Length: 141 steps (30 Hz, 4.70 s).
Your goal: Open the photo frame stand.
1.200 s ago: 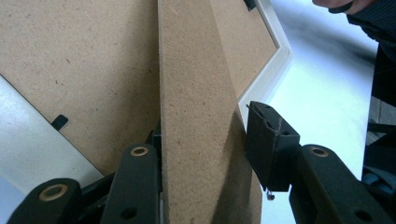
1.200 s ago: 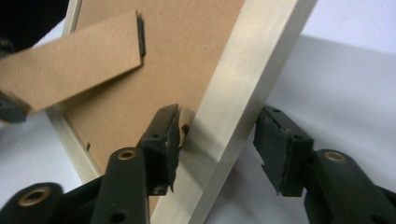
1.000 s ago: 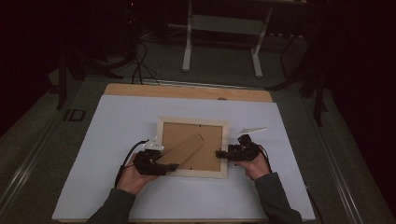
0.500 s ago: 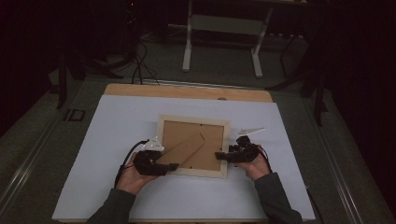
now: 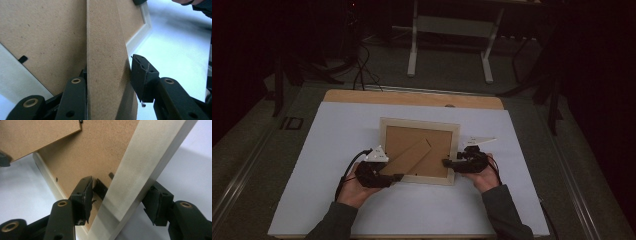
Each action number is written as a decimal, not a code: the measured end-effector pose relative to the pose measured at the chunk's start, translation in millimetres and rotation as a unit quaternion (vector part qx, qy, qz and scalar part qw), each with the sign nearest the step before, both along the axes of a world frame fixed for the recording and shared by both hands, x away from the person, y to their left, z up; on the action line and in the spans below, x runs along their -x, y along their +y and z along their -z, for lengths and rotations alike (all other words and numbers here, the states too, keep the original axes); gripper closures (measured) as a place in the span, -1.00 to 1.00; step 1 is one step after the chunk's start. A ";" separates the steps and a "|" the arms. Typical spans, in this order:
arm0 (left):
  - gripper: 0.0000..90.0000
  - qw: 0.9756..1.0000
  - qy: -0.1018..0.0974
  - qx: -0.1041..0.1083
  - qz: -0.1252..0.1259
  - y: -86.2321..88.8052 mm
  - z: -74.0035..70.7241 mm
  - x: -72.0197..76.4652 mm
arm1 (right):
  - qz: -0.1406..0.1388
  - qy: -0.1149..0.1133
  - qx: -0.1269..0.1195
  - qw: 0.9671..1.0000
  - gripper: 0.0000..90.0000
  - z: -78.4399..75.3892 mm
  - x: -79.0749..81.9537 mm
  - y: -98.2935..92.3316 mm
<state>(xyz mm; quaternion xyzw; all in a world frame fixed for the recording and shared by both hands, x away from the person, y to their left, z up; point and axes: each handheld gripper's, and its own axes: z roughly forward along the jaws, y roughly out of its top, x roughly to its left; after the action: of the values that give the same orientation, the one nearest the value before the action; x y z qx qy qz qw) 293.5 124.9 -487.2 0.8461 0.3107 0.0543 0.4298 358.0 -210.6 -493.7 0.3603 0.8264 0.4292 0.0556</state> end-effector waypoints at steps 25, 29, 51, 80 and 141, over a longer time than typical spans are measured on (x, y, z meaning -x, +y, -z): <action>0.03 0.993 0.067 0.096 0.027 9.1 -3.8 -6.0 | -0.008 -0.027 -0.016 0.999 0.00 -1.1 3.2 -0.9; -0.05 0.993 0.069 0.097 0.012 11.6 -2.4 -7.8 | -0.009 -0.030 -0.016 0.999 0.01 -0.5 3.5 -1.1; 0.62 0.999 0.026 0.040 -0.023 9.2 -4.9 -2.9 | -0.010 -0.044 0.001 0.999 0.02 -2.5 4.1 0.6; 0.66 0.998 -0.007 0.000 -0.066 6.1 -5.6 -2.1 | -0.012 -0.092 0.068 0.993 0.47 0.7 10.7 13.8; 0.32 0.998 -0.014 0.010 -0.060 12.5 1.8 -0.2 | -0.041 -0.126 0.055 0.990 0.18 -1.4 29.1 17.6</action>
<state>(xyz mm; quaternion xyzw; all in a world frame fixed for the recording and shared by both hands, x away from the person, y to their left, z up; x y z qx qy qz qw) 293.7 137.4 -488.9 0.8208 0.3556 0.0890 0.4381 328.9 -193.0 -492.3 0.2656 0.8491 0.4273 0.1613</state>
